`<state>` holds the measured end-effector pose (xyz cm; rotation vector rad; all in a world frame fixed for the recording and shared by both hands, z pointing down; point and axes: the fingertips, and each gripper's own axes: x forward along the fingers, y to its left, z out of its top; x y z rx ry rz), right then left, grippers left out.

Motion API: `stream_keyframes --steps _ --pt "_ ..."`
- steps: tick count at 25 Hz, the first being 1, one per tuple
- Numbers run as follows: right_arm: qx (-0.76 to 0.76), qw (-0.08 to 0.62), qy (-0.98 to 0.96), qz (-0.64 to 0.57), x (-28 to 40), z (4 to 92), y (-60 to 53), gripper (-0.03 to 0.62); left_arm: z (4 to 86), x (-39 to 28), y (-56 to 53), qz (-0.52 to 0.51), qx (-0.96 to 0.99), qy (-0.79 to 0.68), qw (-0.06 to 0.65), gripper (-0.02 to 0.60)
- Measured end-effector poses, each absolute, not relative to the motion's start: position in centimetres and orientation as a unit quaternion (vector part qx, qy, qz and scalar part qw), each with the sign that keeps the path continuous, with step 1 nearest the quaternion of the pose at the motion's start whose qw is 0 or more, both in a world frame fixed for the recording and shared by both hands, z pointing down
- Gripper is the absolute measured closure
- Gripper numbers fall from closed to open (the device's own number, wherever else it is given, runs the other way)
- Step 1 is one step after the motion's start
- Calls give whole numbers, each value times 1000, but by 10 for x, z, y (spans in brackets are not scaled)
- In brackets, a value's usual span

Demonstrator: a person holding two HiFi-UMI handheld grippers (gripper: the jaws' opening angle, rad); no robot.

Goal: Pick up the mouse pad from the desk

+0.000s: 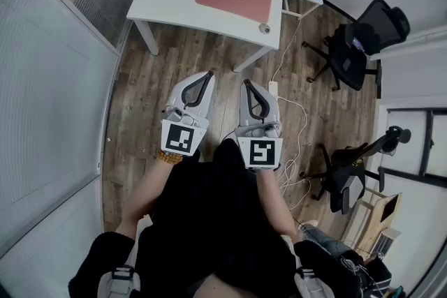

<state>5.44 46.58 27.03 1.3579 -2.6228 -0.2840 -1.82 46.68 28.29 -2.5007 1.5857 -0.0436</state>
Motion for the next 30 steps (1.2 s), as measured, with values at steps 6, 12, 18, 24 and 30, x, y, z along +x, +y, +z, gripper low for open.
stream_keyframes --steps 6,12,18,24,30 --pt "411 125 -898 -97 38 302 444 571 306 -29 436 -27 -846 523 102 581" --pt "386 130 -910 -77 51 326 391 569 325 -11 385 -38 -842 534 65 581" --pt "382 113 -916 -50 85 336 297 569 324 19 298 -100 -843 519 103 581" --pt "368 111 -923 -33 122 345 212 569 333 48 228 -144 -838 516 105 581" --pt "351 139 -926 -6 129 378 162 569 360 43 190 -173 -827 527 88 581"
